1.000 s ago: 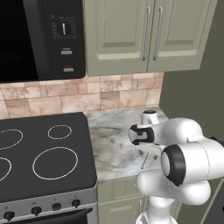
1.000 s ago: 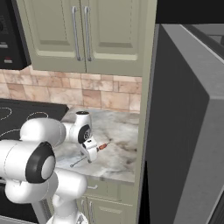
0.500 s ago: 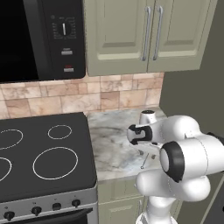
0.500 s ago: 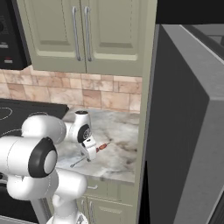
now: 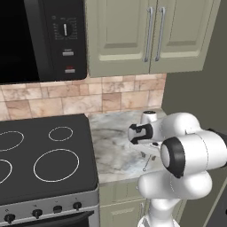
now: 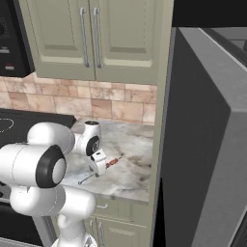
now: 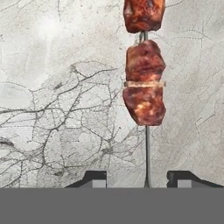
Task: Store the kebab skewer in the freezer for long-term storage. Close the freezer door after placing the cooked food.
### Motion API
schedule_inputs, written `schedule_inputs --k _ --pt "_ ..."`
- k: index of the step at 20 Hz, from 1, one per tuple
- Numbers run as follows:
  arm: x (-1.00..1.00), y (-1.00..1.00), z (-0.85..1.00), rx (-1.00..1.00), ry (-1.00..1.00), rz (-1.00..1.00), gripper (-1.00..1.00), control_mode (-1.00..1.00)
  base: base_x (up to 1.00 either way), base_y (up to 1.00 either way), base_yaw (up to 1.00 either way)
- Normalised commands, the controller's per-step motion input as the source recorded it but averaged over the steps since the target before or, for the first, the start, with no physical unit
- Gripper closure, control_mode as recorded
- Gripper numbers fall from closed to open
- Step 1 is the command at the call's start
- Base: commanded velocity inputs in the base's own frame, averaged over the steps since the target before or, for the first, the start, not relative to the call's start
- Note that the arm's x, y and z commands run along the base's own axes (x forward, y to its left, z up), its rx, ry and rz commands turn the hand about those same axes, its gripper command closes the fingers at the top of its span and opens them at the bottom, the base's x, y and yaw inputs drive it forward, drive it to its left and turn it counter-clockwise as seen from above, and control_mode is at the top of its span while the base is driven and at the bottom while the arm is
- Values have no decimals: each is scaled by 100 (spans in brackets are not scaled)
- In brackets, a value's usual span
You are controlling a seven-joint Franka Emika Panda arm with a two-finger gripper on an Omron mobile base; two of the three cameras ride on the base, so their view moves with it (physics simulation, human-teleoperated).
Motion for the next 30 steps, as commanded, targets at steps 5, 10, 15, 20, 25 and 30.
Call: schedule_inputs --k 5,10,15,20,25,30 --pt "0 1 -17 4 0 0 100 -100 0 0 0" --pt "0 0 -10 3 -2 0 100 -100 0 0 0" --pt "0 0 -2 1 -3 0 100 -100 0 0 0" --pt "0 0 0 -1 0 -1 100 -100 0 0 0" --pt "0 -12 20 -3 0 0 100 -100 0 0 0" --pt "0 -23 60 0 0 1 100 -100 0 0 0"
